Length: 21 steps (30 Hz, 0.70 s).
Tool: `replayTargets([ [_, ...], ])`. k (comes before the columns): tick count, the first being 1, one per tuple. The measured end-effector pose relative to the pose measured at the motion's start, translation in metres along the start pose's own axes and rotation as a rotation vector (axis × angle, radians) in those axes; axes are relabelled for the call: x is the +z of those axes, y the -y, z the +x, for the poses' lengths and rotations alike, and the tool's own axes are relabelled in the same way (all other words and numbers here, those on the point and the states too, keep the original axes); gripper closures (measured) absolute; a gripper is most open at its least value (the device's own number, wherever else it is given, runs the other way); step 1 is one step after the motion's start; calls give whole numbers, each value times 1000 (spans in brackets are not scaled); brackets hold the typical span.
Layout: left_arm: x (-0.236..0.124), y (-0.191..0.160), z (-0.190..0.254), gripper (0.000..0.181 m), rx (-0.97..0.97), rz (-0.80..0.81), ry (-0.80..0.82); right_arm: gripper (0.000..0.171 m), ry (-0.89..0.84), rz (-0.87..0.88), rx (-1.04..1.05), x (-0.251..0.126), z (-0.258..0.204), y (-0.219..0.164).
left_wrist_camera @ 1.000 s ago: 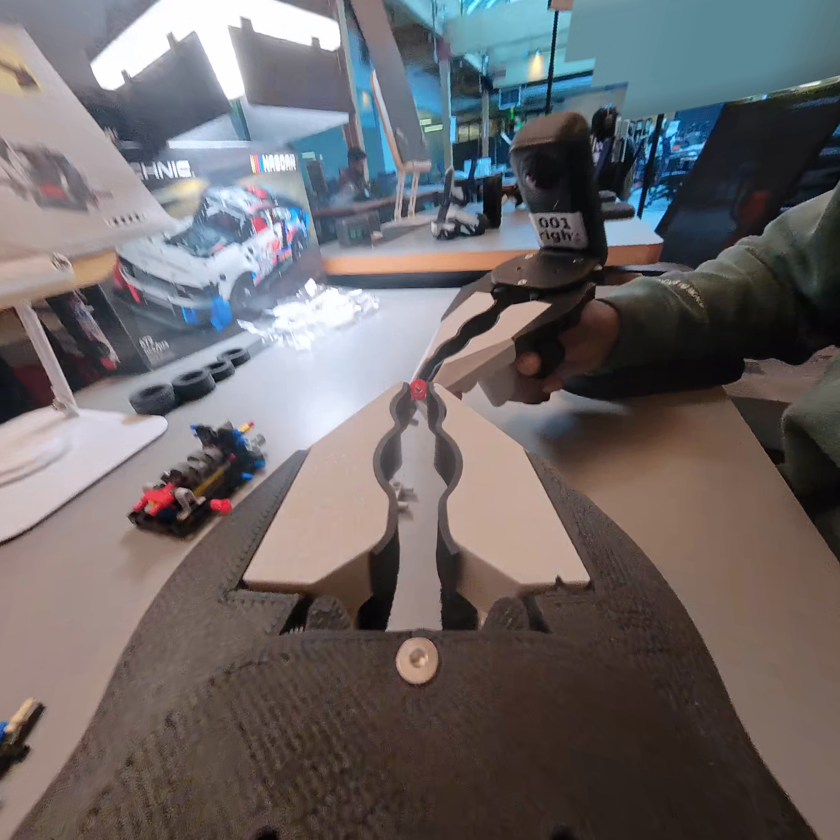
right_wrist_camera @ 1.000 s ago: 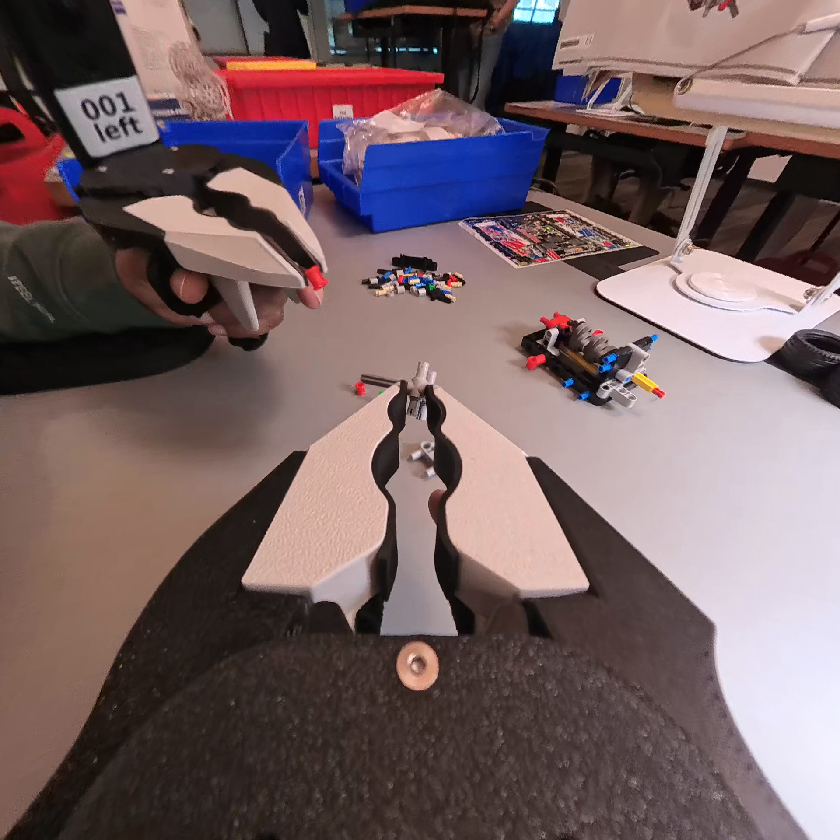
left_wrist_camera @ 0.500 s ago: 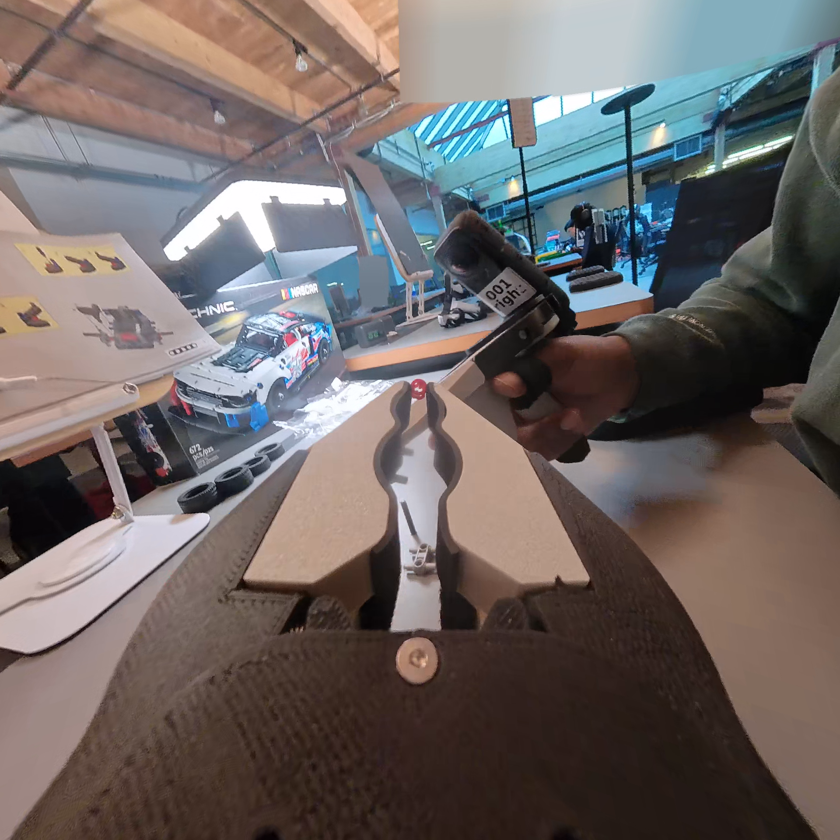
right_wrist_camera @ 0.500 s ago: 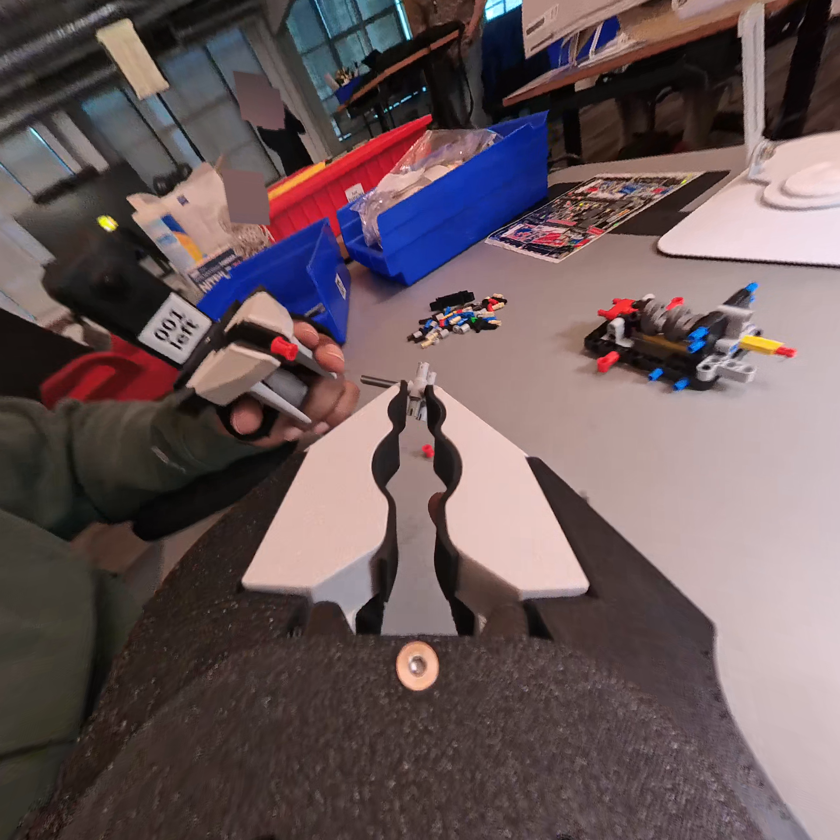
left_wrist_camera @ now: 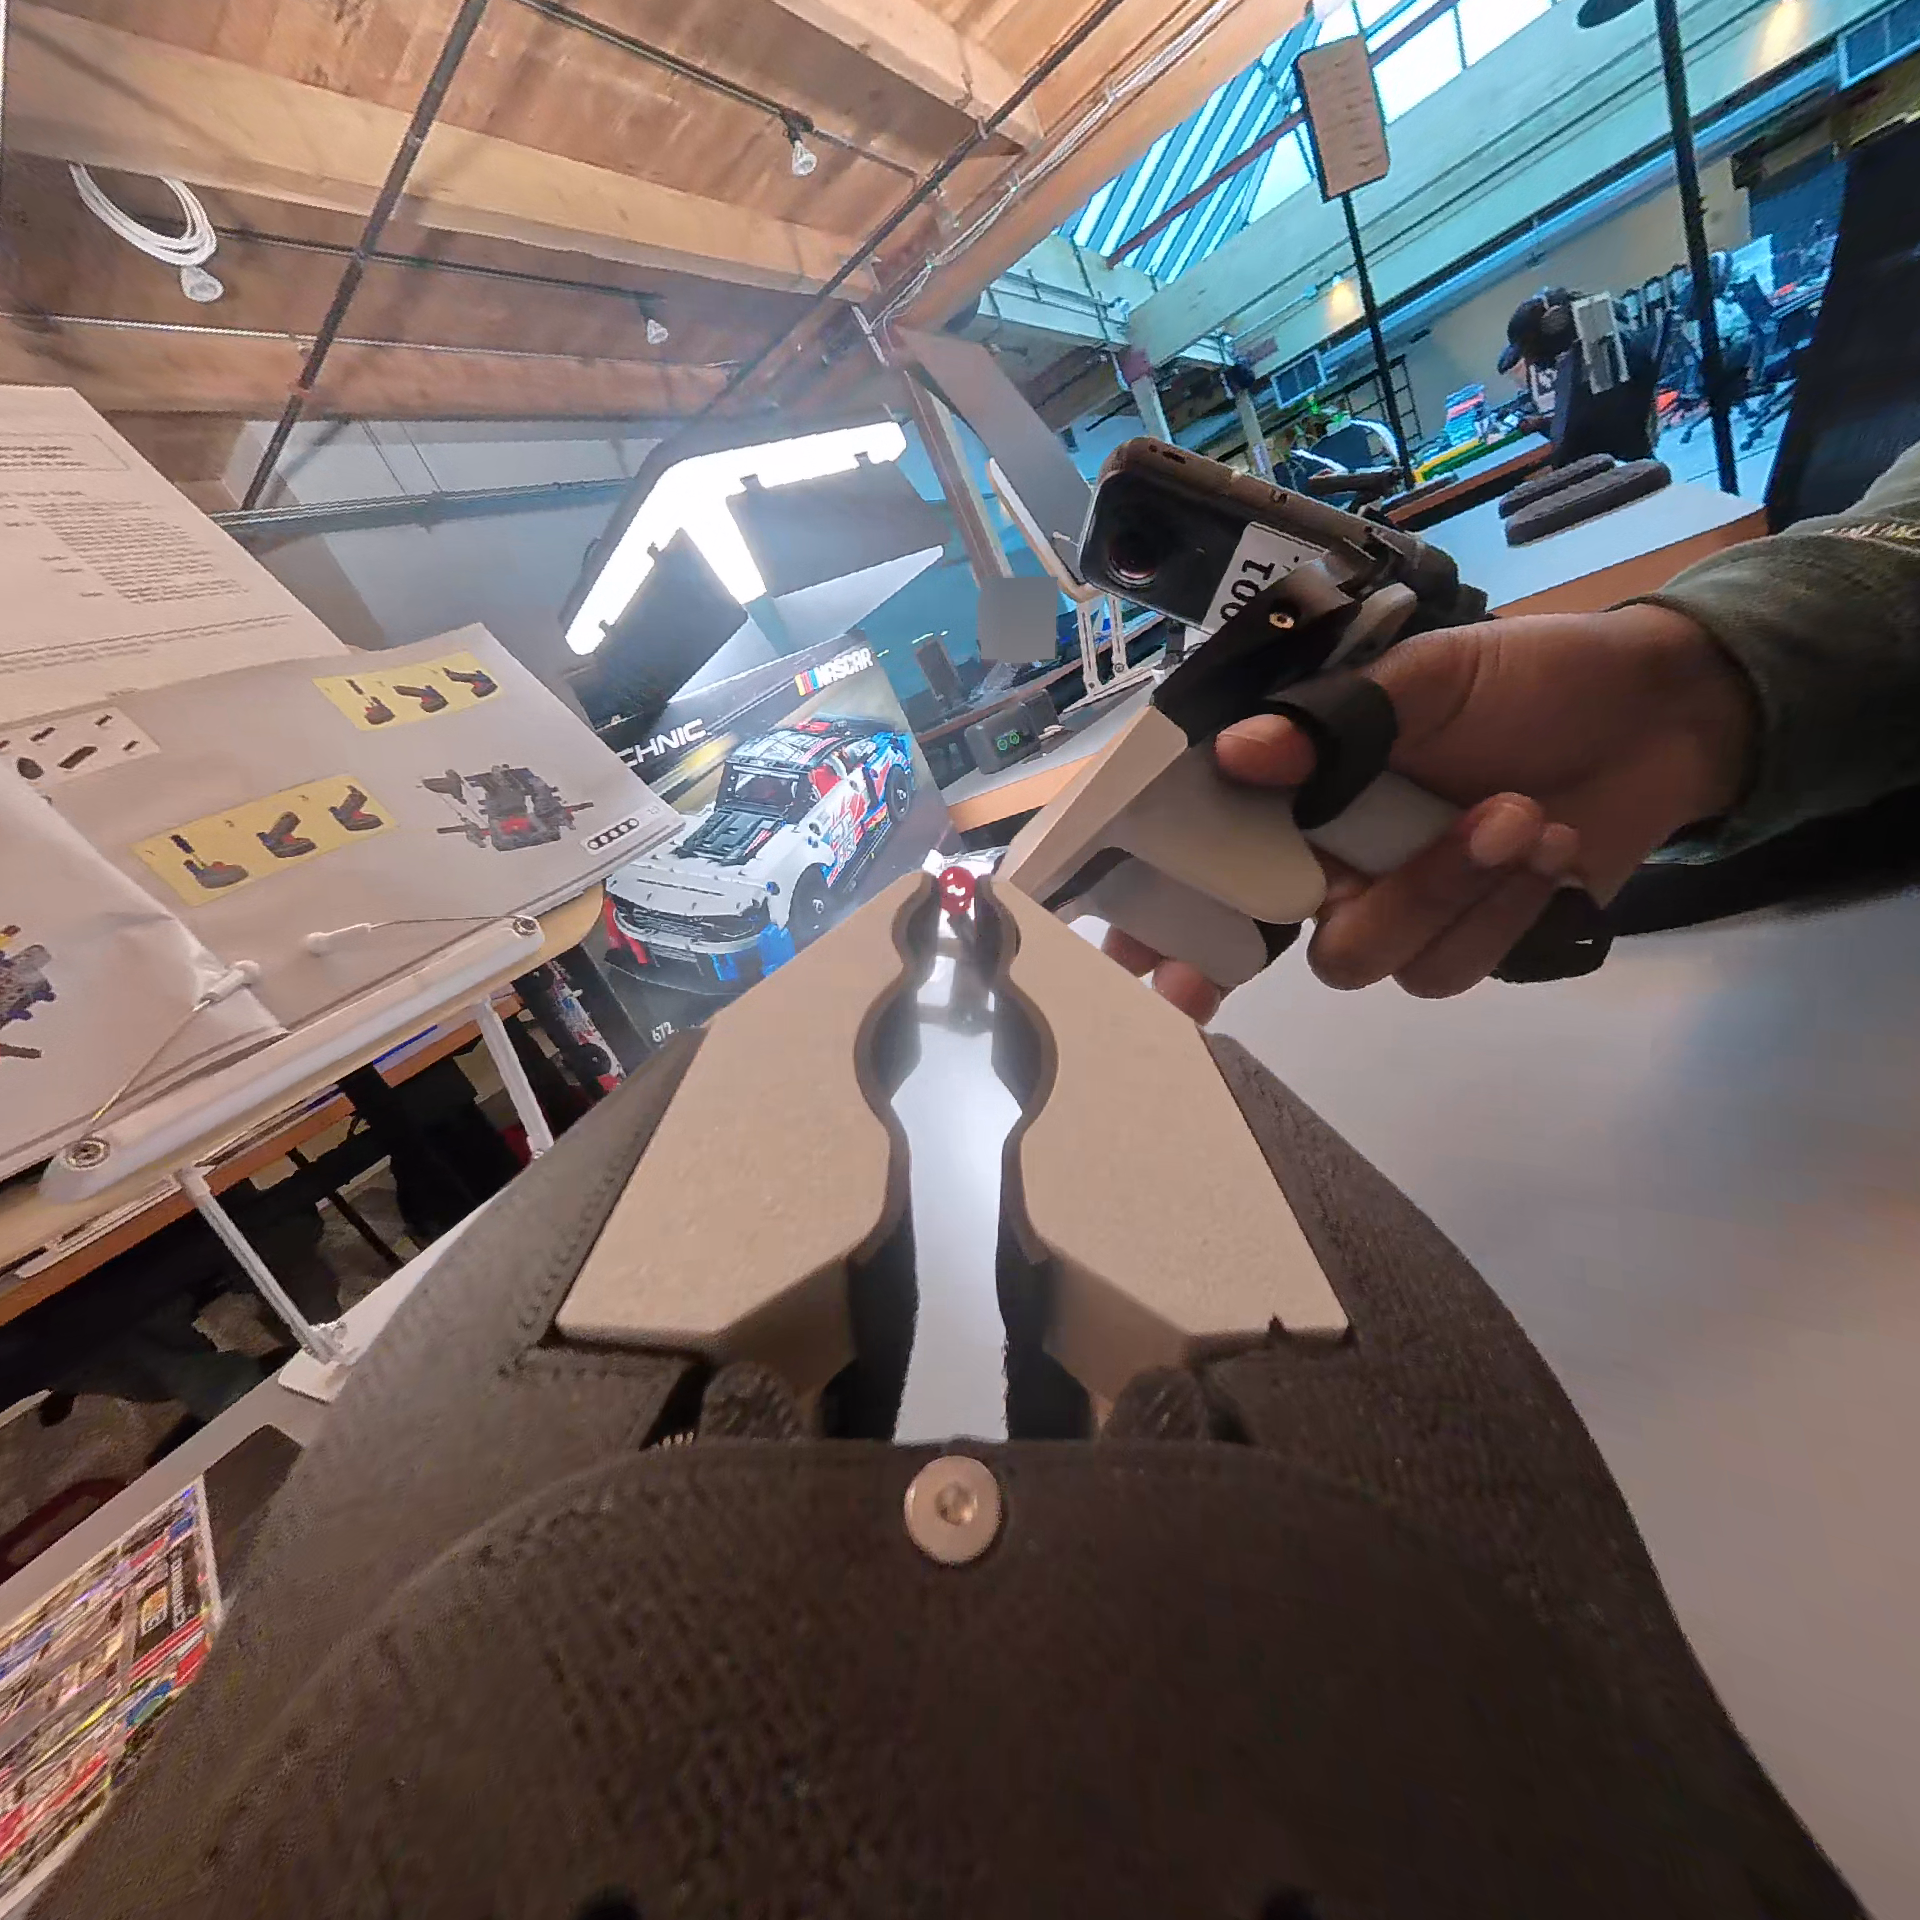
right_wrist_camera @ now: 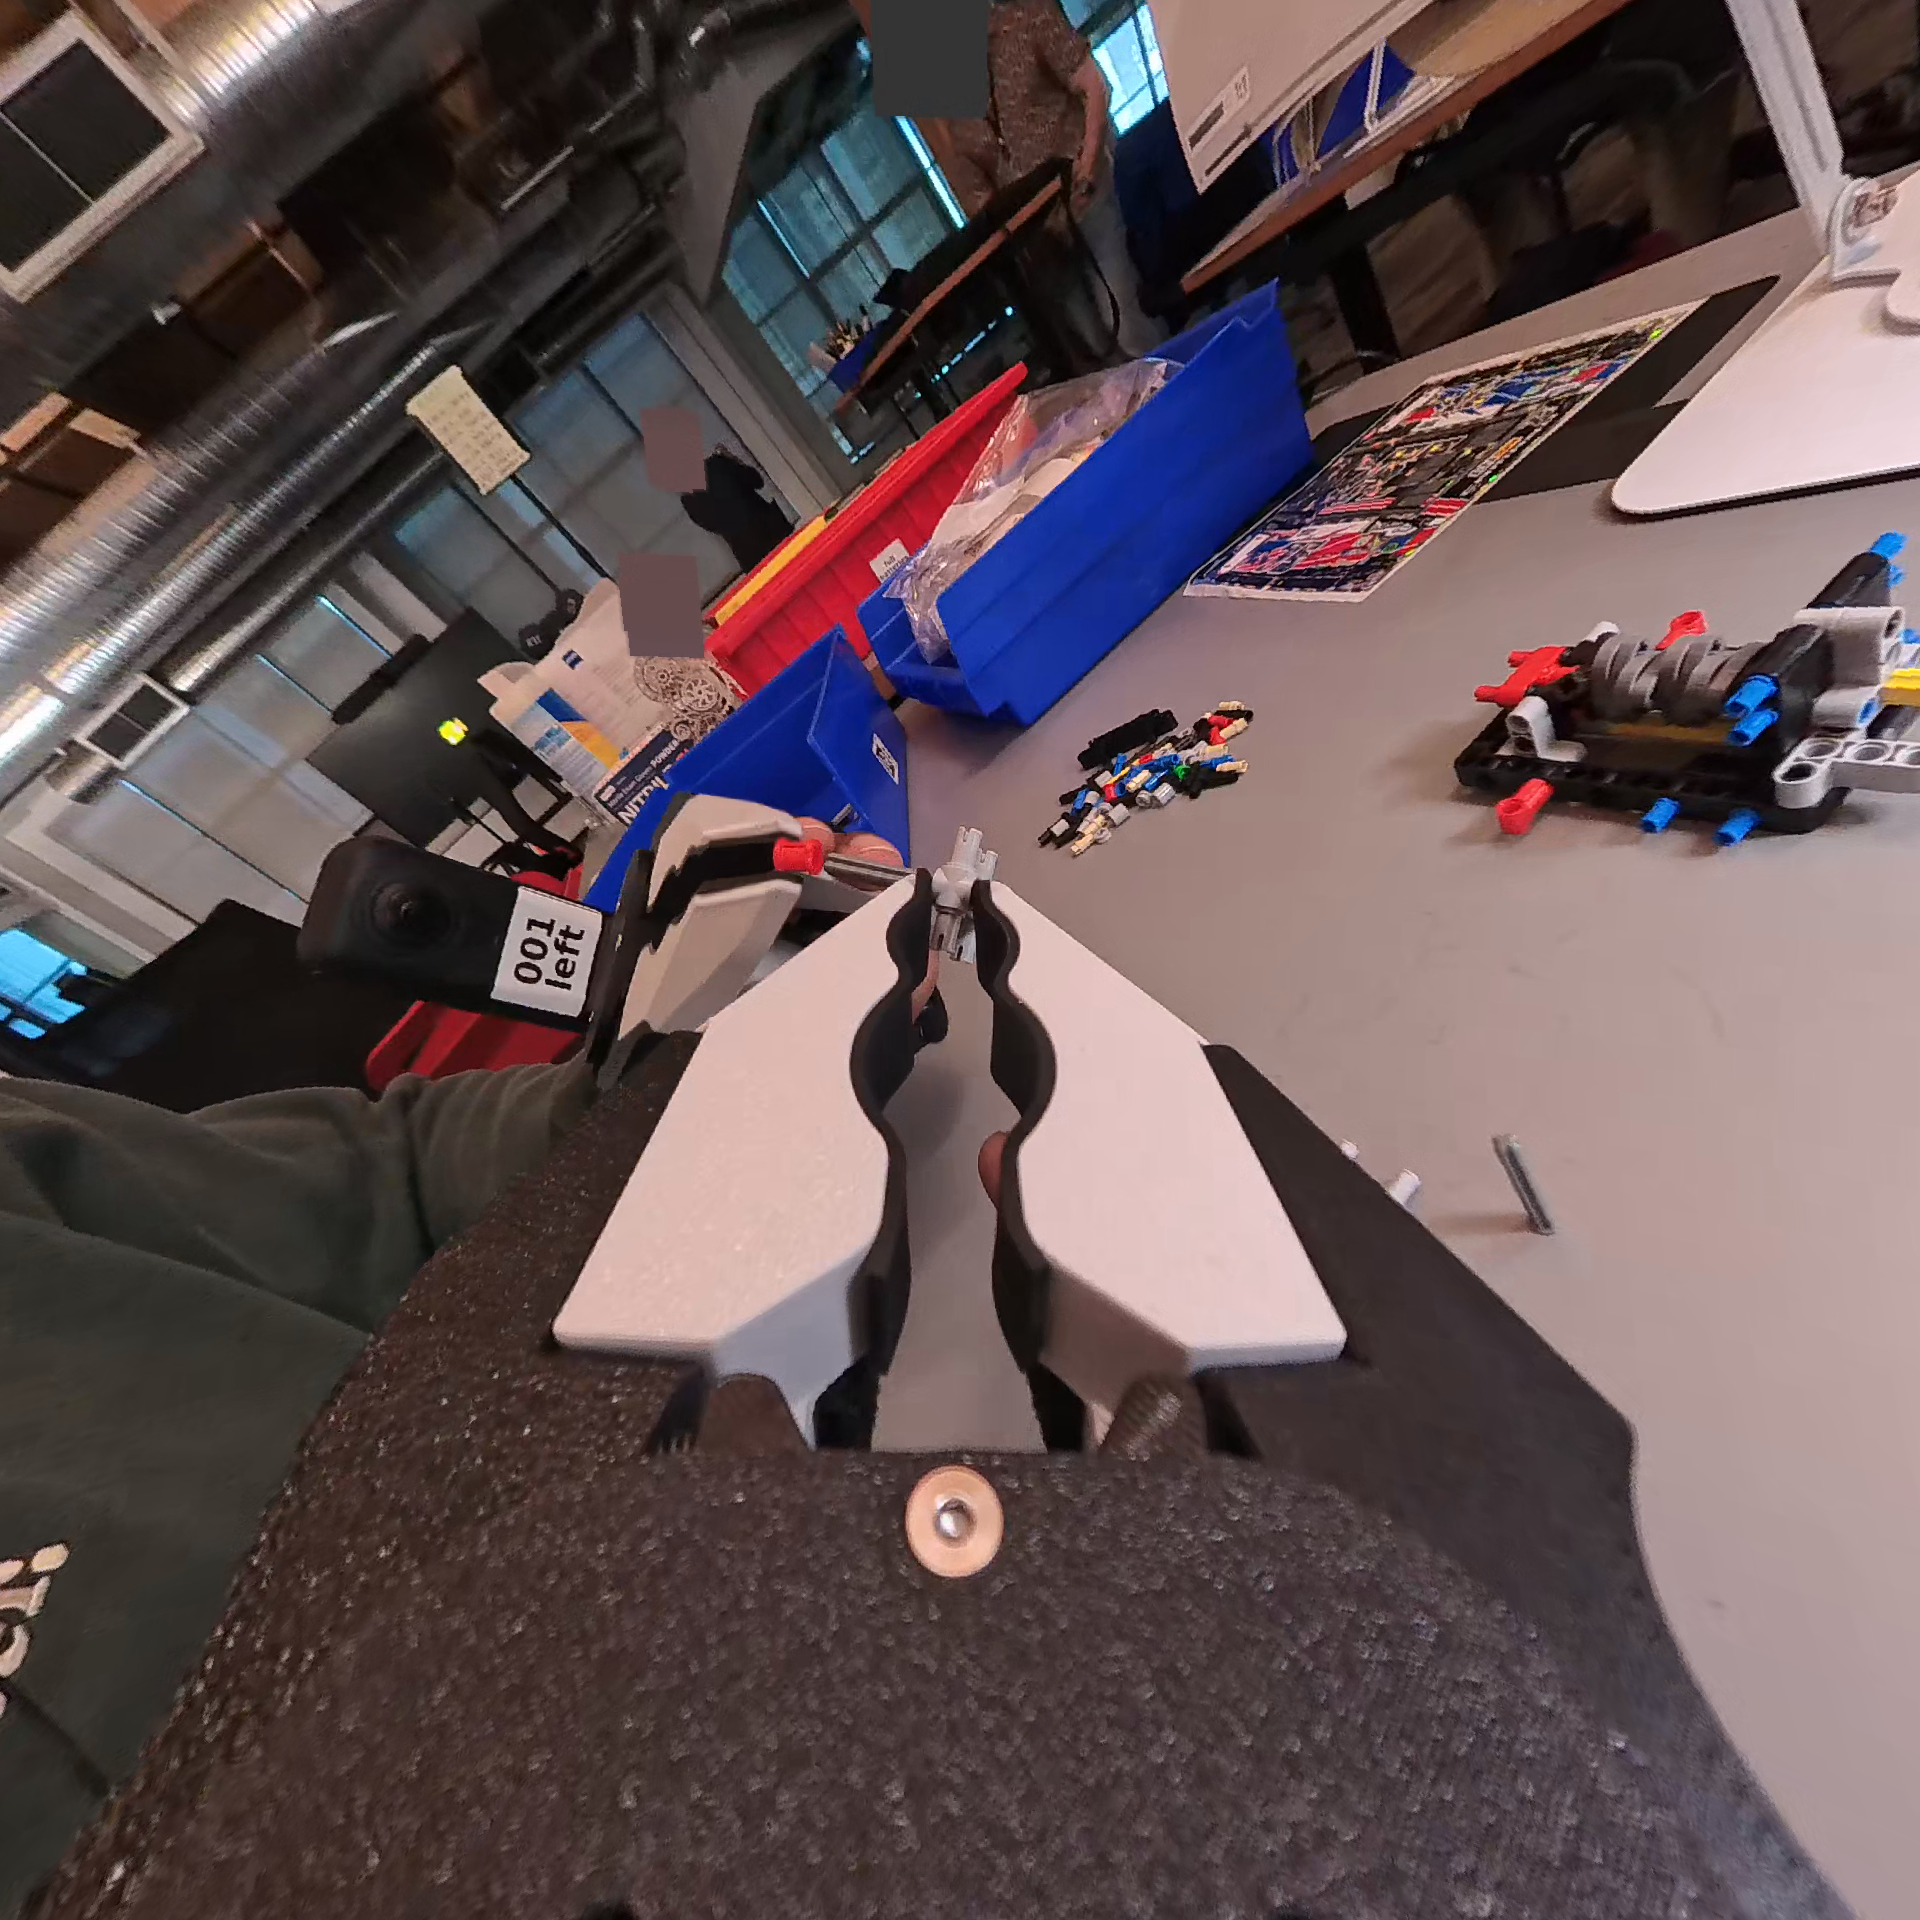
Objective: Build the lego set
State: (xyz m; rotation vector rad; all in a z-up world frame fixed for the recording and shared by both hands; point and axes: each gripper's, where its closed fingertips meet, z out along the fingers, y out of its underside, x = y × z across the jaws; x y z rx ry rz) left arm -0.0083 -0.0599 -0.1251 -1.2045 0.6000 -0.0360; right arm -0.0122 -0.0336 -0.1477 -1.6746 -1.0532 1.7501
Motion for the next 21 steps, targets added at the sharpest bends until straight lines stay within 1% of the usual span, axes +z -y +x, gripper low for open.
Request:
replayTargets([
  [5,0,-1,0,177,-18,-2,-7,166,9,2,3,-1,0,0],
  [11,-1,0,1,177,-32,4,-18,166,4,10,-51,-2,-3,2],
  [16,-1,2,4,177,-21,5,-39,166,46,12,-70,-4,-5,2],
  [21,-2,6,6,177,-26,18,-46,166,70,46,-158,-6,-12,5],
])
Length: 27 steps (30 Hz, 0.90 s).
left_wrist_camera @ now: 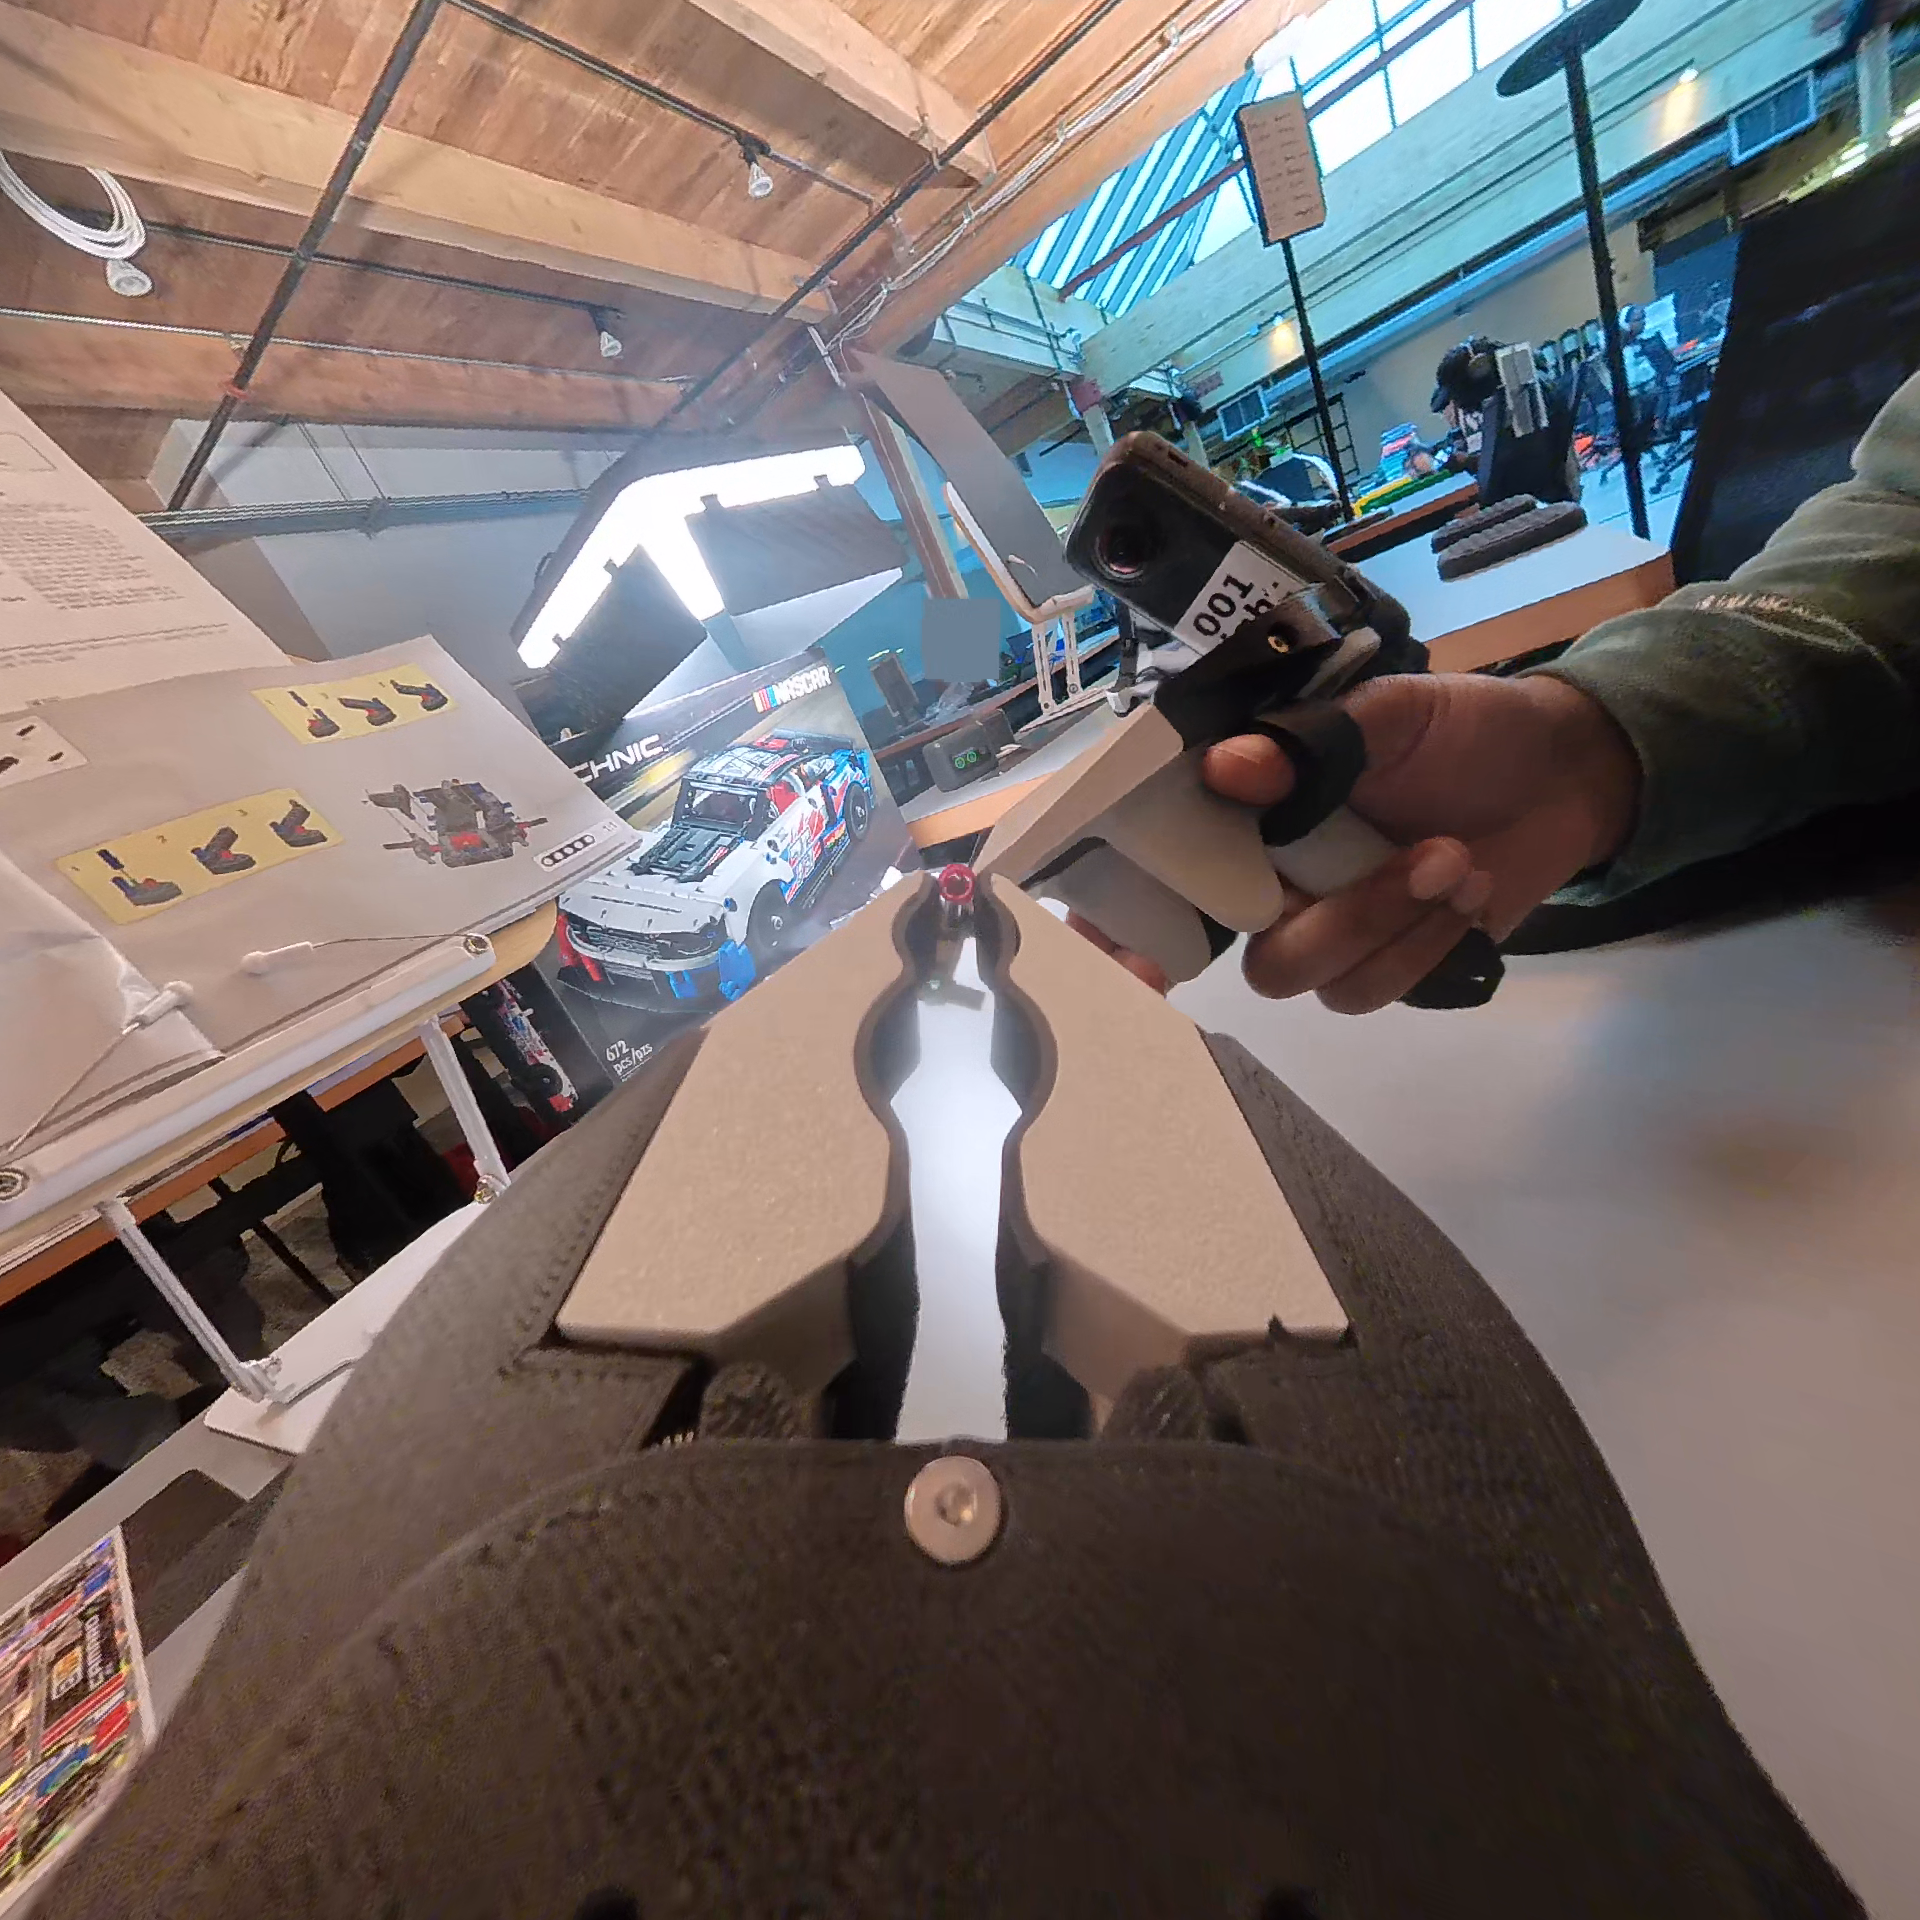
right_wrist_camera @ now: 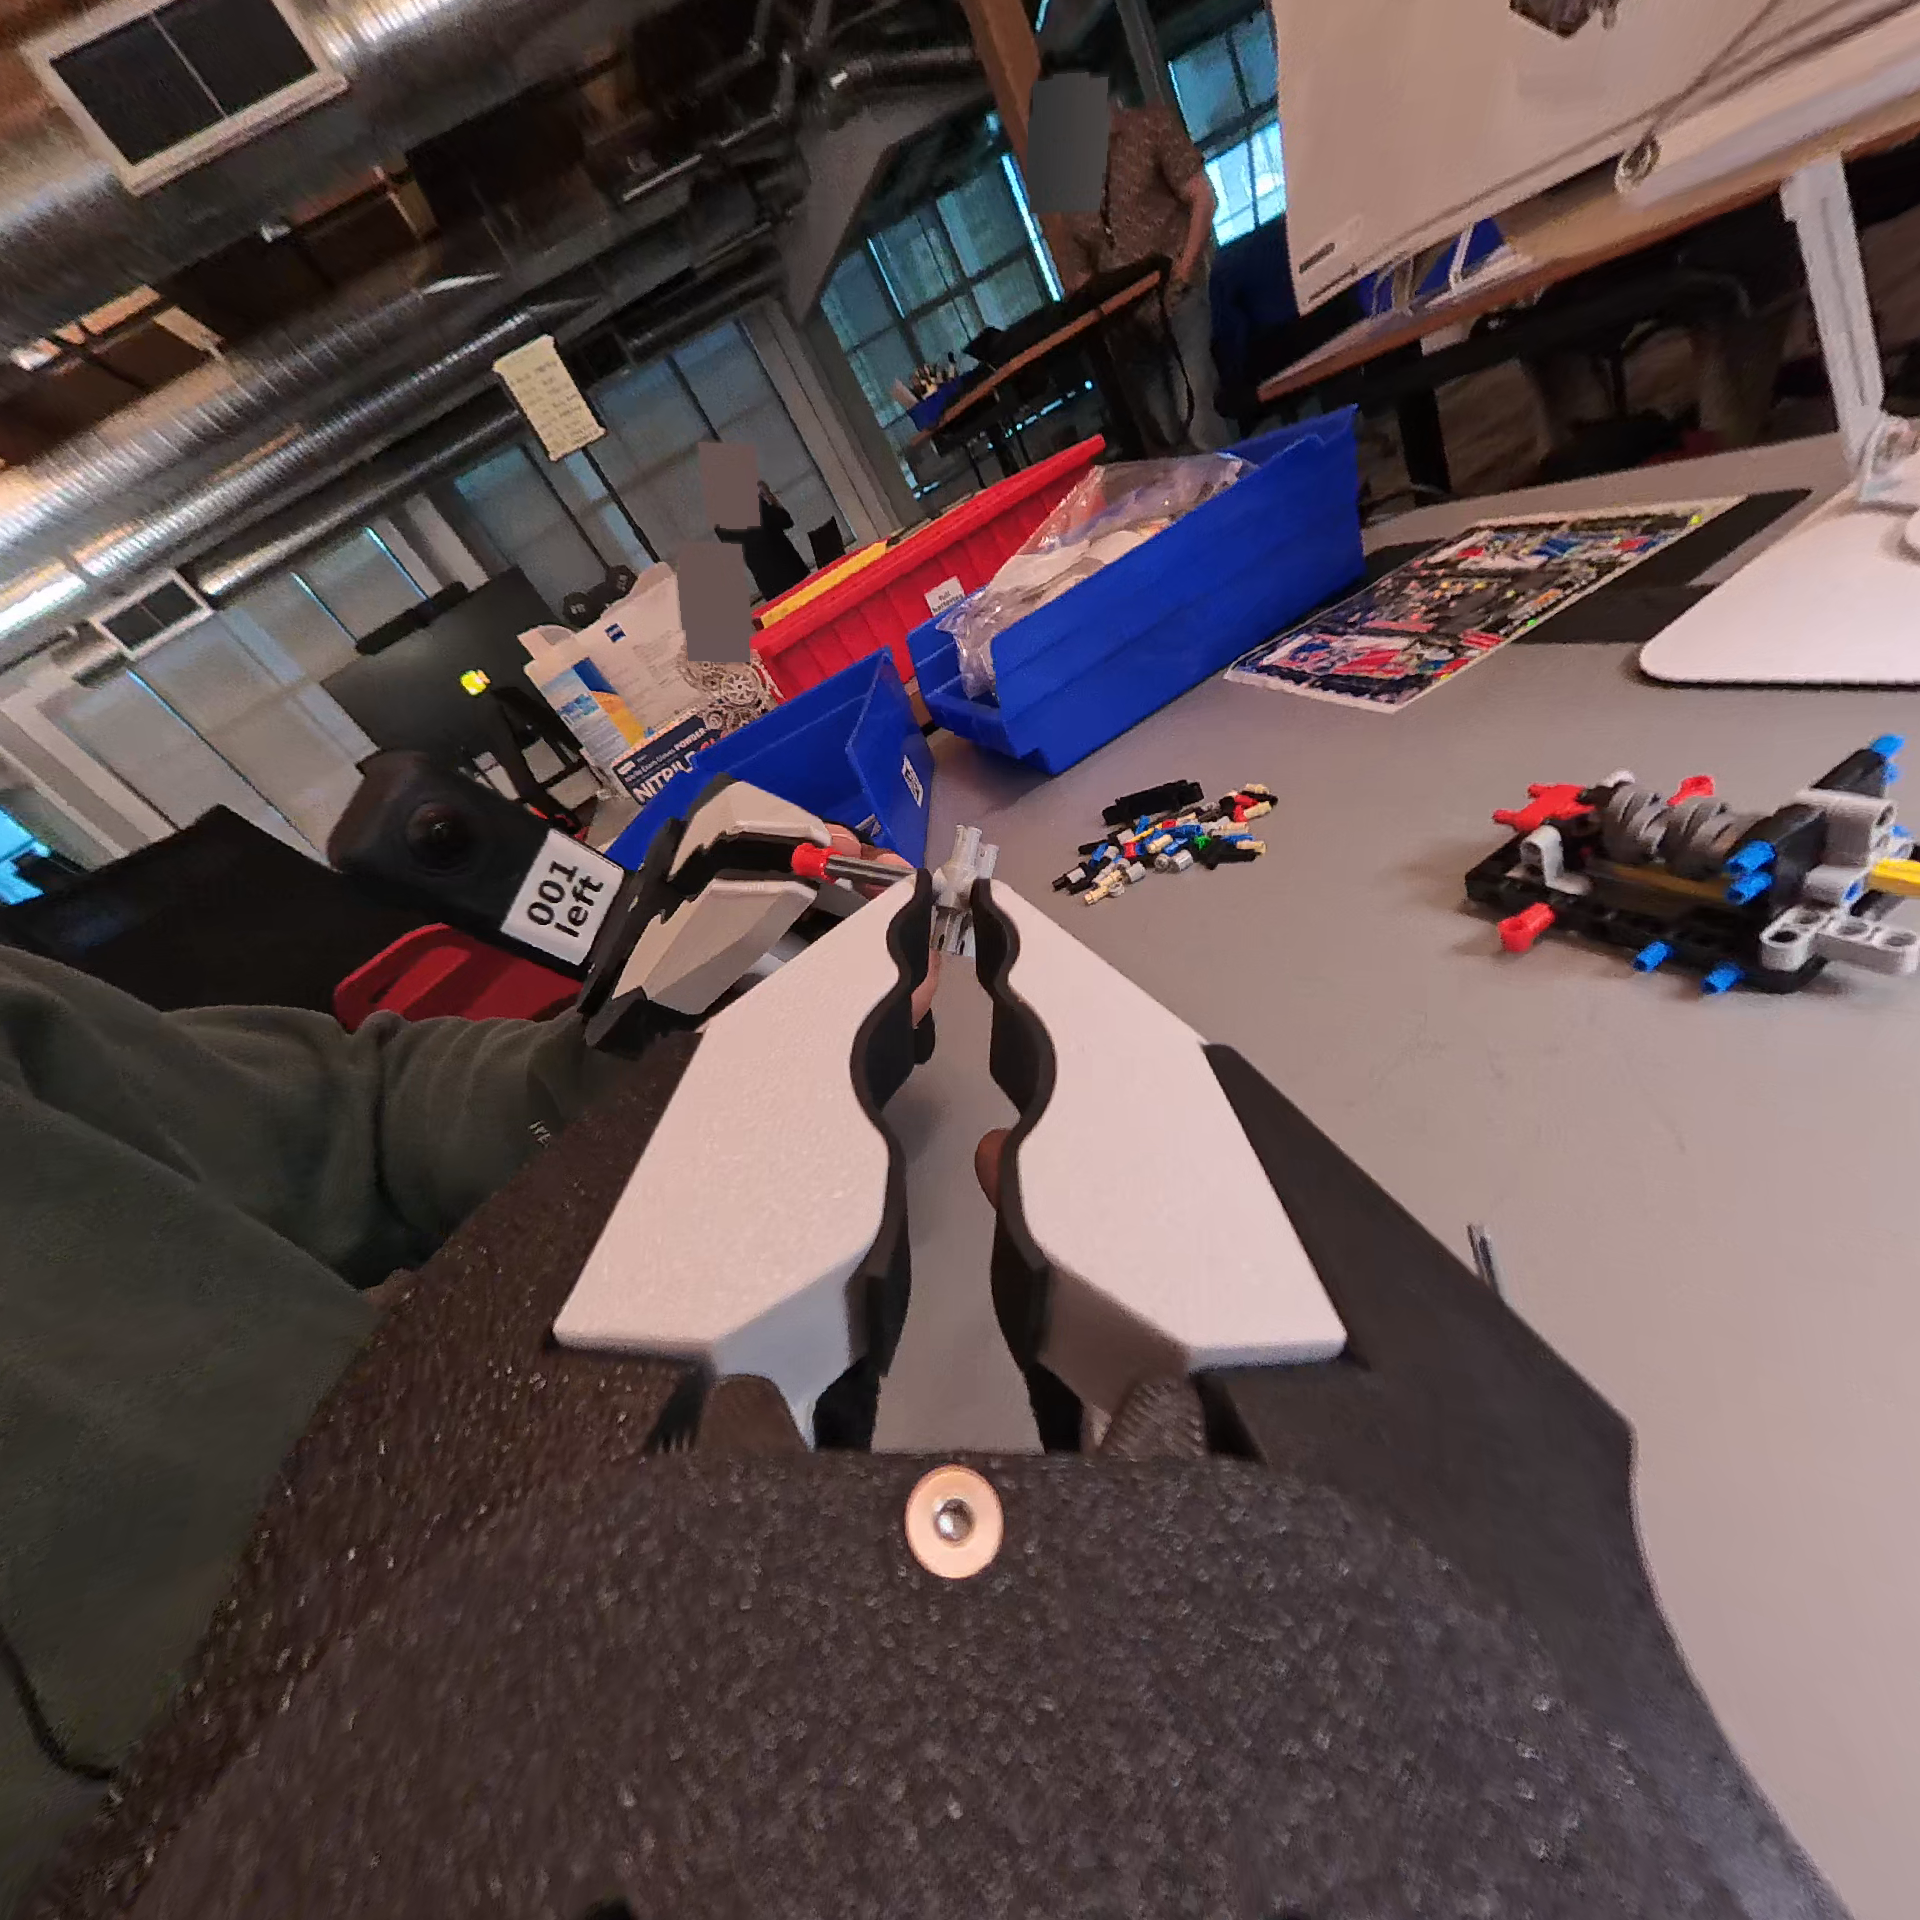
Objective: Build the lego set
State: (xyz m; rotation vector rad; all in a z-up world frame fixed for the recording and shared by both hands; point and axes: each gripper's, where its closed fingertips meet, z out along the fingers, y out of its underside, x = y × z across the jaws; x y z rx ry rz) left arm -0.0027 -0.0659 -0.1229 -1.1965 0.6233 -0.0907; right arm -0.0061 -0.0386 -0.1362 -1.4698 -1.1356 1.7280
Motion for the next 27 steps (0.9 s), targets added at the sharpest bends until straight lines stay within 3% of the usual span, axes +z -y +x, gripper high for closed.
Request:
replayTargets([
  [5,-1,3,-1,177,-2,13,4,166,-60,49,-158,-1,-5,7],
  [9,0,2,-3,177,116,-23,61,166,-161,56,-280,-1,-5,9],
  [22,1,-7,-4,177,181,-94,84,166,-225,11,-316,0,2,-5],
  [27,2,-22,-3,177,184,-191,53,166,-205,-6,-232,0,12,-8],
])
